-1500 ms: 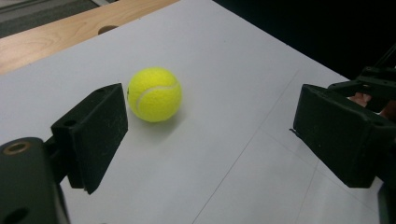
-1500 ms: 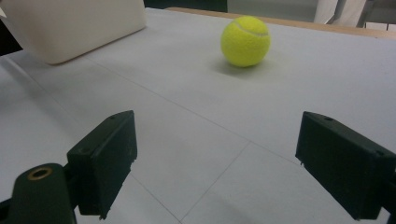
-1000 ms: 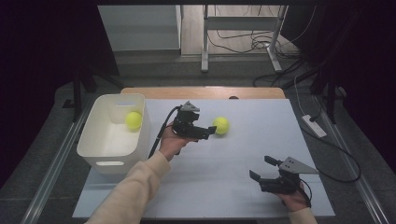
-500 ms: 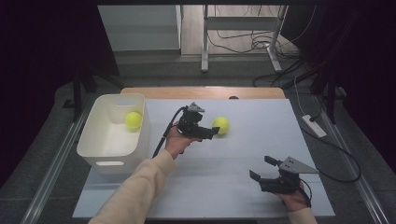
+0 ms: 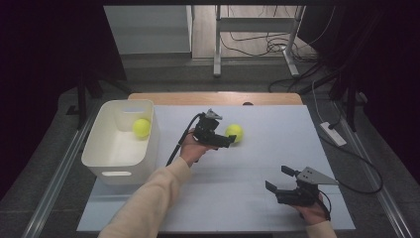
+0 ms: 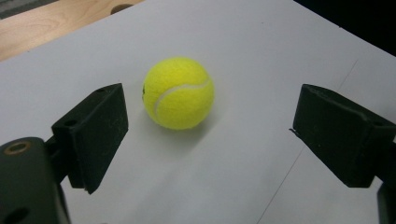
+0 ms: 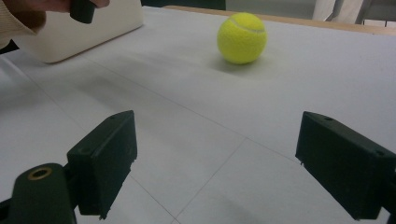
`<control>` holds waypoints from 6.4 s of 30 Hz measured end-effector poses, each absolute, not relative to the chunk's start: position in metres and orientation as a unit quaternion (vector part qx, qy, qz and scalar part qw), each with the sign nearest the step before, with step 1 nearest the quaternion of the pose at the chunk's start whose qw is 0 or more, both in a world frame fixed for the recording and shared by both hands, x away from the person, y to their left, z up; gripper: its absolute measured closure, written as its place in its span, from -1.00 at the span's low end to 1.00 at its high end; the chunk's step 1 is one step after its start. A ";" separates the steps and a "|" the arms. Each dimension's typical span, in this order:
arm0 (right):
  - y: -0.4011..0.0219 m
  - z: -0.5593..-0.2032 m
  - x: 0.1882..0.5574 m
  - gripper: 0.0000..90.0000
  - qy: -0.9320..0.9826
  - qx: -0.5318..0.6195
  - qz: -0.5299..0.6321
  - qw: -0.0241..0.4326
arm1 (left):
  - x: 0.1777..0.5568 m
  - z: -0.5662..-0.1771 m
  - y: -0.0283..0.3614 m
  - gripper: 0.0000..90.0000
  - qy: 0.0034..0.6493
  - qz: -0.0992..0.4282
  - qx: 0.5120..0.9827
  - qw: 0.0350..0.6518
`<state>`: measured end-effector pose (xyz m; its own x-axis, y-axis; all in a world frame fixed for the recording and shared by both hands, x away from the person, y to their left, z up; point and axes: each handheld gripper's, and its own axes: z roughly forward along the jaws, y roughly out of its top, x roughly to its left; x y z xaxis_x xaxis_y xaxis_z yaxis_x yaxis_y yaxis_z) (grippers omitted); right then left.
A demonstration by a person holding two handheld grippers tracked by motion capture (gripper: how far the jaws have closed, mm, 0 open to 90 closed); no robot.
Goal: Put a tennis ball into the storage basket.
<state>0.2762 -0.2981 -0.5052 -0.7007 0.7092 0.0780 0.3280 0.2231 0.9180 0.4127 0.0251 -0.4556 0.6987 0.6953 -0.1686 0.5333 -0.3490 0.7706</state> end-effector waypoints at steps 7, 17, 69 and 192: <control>-0.300 -0.506 0.276 -0.72 0.758 0.344 0.524 0.182 | 0.418 -0.460 0.022 -0.75 0.377 0.090 0.816 0.429; -0.300 -0.505 0.276 -0.72 0.758 0.343 0.524 0.182 | 0.425 -0.459 0.021 -0.74 0.379 0.094 0.815 0.427; -0.301 -0.507 0.277 -0.72 0.762 0.342 0.518 0.184 | 0.460 -0.495 -0.011 -0.79 0.384 0.083 0.832 0.391; -0.299 -0.505 0.276 -0.72 0.760 0.344 0.518 0.189 | 0.405 -0.412 0.053 -0.40 0.366 0.136 0.802 0.452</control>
<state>0.2757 -0.2993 -0.5050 -0.6921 0.7185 0.0689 0.3263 0.2264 0.9177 0.4049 0.0529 -0.4121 0.6951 0.7100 -0.1132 0.4643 -0.3230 0.8247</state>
